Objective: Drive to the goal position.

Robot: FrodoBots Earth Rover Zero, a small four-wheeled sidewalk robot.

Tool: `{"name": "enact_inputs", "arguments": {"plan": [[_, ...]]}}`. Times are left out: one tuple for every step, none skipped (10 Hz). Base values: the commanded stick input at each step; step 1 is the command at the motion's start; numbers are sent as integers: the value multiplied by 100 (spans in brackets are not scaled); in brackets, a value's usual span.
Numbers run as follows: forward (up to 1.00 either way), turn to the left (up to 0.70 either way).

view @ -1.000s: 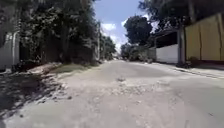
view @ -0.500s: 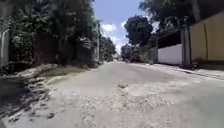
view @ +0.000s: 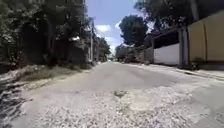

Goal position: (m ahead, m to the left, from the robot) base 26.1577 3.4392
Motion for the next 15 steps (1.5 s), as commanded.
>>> {"name": "enact_inputs", "arguments": {"plan": [[100,0],[100,0],[100,0],[100,0],[100,0],[100,0],[100,0],[100,0],[100,0],[100,0],[100,0],[100,0],[100,0],[100,0],[100,0]]}}
